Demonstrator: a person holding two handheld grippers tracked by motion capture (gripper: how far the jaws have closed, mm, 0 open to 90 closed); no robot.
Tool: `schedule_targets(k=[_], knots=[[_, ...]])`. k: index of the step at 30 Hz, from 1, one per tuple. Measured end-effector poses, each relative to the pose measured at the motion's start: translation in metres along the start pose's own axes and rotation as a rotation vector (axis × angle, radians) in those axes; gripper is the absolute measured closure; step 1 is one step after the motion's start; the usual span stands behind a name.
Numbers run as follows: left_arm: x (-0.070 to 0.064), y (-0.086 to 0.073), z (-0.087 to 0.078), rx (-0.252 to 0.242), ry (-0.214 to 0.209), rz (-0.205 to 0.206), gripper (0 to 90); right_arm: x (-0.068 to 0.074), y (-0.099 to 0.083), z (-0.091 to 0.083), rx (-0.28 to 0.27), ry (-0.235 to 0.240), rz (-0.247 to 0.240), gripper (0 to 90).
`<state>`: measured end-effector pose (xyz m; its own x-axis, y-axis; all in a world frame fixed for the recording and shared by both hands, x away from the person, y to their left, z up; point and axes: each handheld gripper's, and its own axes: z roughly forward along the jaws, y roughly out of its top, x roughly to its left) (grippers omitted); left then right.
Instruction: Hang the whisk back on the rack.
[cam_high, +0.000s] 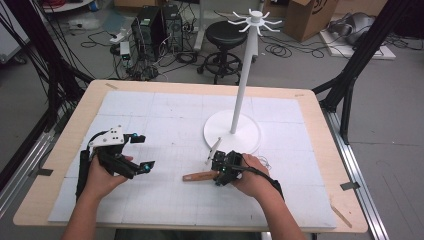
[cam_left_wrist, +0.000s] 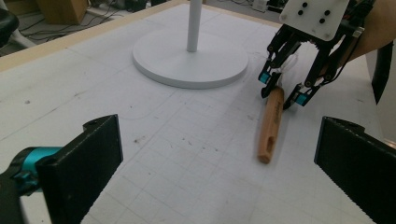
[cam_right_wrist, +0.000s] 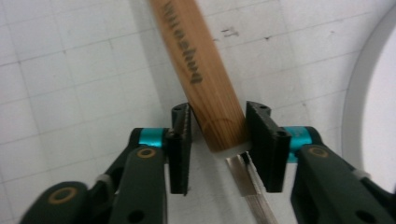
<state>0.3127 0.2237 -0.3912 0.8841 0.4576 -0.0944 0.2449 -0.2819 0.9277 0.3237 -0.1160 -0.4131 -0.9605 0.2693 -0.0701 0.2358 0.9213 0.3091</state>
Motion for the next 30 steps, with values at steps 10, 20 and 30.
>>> schedule_targets(k=[10,20,30], knots=[[0.001,0.001,-0.001,-0.007,-0.002,-0.002,1.7,0.004,0.000,-0.005,0.003,-0.041,-0.005,71.6],[0.001,0.002,-0.003,-0.011,0.005,0.001,1.7,-0.002,-0.015,-0.058,-0.241,-0.075,0.028,71.6],[0.000,0.003,-0.006,-0.019,0.010,0.009,1.7,-0.006,-0.029,-0.121,-0.561,-0.156,0.119,71.6]])
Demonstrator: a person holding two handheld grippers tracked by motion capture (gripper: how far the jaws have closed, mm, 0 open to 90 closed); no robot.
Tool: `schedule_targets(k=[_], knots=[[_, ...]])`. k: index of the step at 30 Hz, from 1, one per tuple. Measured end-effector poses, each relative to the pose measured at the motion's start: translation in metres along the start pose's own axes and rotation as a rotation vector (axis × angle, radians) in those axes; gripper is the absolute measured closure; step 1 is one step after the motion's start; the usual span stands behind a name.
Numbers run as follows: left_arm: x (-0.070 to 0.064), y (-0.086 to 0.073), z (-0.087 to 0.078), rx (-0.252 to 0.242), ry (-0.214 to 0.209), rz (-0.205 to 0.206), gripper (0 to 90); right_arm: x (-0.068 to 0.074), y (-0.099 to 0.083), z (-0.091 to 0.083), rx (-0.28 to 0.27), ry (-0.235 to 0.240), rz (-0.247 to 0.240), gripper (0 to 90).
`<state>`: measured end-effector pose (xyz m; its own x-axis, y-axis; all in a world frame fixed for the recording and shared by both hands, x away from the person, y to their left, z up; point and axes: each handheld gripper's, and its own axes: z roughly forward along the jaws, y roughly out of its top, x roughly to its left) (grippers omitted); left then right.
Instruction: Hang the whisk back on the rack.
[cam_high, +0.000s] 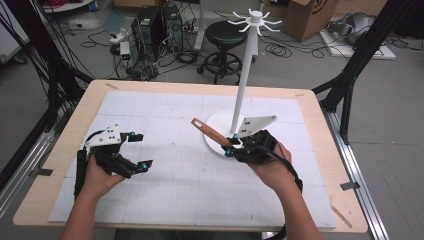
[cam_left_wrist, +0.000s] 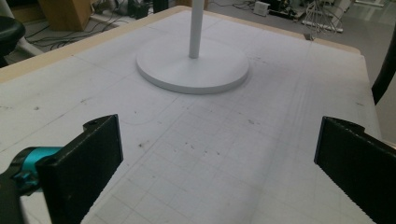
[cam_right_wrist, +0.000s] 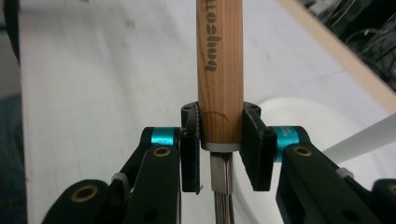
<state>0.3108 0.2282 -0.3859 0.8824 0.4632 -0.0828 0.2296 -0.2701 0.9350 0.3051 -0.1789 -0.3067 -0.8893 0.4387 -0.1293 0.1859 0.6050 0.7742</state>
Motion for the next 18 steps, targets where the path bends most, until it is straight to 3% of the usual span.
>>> schedule_targets(k=[6,18], knots=[[0.000,0.000,-0.001,-0.003,0.002,0.001,1.7,-0.007,0.006,-0.023,-0.075,-0.056,0.011,71.5],[0.001,0.000,-0.002,-0.003,0.002,-0.002,1.7,-0.024,0.009,-0.057,-0.201,-0.089,0.067,71.5]])
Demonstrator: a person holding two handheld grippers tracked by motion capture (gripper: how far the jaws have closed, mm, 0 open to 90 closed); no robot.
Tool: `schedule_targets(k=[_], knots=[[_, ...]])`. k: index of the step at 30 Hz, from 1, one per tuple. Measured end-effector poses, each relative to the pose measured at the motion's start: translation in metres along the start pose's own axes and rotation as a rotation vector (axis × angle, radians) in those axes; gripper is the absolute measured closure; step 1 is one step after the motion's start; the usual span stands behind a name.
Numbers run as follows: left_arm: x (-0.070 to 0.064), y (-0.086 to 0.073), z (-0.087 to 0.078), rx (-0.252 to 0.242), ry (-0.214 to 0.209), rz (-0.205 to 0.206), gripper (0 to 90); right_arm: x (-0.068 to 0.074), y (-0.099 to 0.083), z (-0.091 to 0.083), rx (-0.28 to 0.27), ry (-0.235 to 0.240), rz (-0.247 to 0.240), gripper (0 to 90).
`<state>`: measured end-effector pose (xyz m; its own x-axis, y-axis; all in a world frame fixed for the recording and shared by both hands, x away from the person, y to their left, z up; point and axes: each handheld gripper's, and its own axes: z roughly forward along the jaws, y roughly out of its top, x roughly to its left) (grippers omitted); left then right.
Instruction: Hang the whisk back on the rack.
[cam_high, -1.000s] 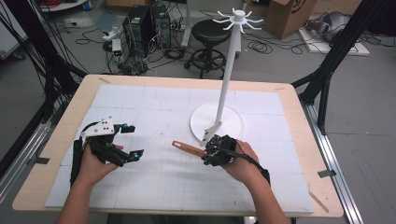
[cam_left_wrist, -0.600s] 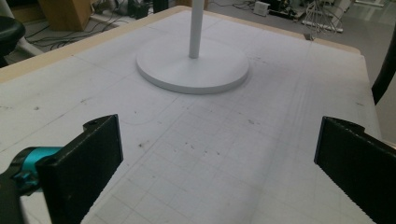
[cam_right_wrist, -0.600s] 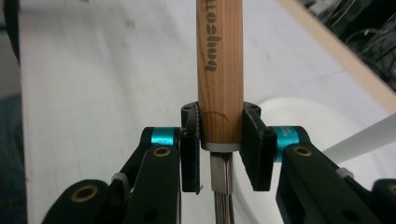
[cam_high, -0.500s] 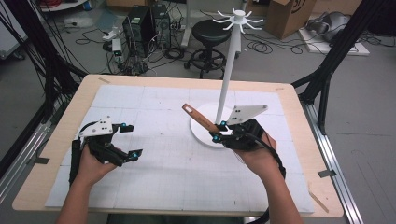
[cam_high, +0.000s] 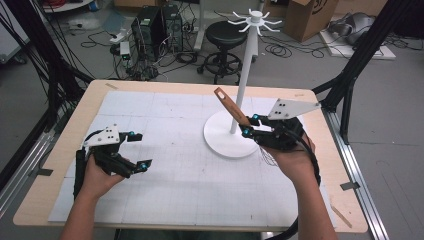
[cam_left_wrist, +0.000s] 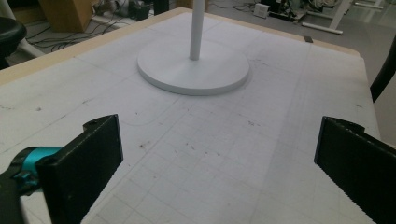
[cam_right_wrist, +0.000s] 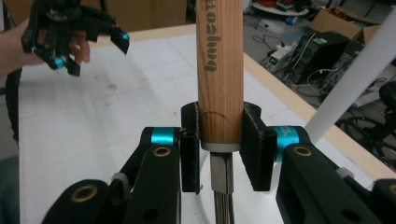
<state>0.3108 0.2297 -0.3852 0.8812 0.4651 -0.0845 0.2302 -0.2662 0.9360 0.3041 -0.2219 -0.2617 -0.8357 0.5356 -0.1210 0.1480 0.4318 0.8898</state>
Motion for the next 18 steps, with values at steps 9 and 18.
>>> schedule_targets(k=[9,18], knots=[[-0.001,0.000,0.000,-0.002,-0.002,0.001,1.7,-0.017,0.015,-0.023,-0.106,-0.036,0.040,71.4],[0.000,0.000,0.001,-0.003,-0.003,-0.001,1.7,-0.024,0.029,-0.042,-0.148,-0.089,0.044,71.4]])
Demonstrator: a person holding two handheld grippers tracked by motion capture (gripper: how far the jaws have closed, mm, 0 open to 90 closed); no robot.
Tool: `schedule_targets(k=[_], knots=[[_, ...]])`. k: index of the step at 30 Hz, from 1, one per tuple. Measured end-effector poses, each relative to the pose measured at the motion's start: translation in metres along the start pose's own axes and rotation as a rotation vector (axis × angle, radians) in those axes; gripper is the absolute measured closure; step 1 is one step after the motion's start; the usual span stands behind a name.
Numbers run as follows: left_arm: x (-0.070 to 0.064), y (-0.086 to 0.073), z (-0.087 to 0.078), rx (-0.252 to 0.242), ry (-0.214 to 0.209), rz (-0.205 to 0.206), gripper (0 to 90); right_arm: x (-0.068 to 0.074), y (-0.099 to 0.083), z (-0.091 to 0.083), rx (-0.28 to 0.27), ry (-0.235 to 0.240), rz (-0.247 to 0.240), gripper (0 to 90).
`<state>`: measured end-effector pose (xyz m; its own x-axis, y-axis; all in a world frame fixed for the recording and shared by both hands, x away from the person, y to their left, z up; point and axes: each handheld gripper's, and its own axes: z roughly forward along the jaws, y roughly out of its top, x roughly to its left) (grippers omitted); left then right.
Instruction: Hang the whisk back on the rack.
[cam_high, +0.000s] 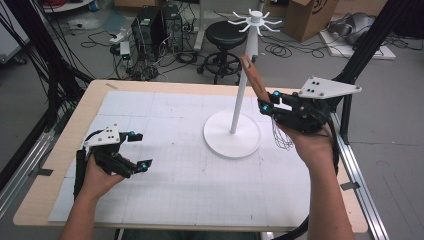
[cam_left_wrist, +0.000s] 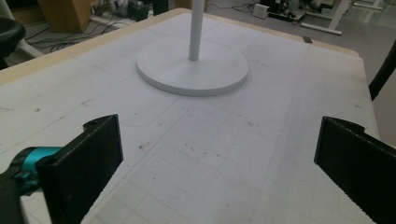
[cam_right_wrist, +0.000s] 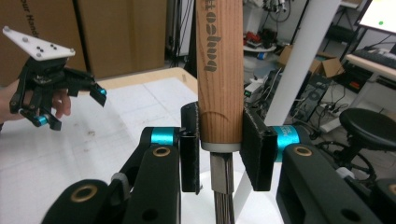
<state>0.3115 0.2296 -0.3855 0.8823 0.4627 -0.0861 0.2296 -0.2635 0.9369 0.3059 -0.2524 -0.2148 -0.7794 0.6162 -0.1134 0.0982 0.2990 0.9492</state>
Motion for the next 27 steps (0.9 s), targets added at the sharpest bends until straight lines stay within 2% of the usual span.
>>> schedule_targets(k=[2,15,27], knots=[[0.000,0.000,0.000,0.003,0.001,-0.001,1.7,-0.003,0.002,-0.003,-0.011,-0.005,-0.008,71.4],[0.000,-0.001,0.001,0.010,0.000,0.001,1.7,-0.018,0.012,-0.012,-0.032,-0.047,0.014,71.4],[0.001,-0.001,0.000,0.012,0.000,-0.002,1.7,-0.031,0.026,-0.013,-0.010,-0.061,0.017,71.3]])
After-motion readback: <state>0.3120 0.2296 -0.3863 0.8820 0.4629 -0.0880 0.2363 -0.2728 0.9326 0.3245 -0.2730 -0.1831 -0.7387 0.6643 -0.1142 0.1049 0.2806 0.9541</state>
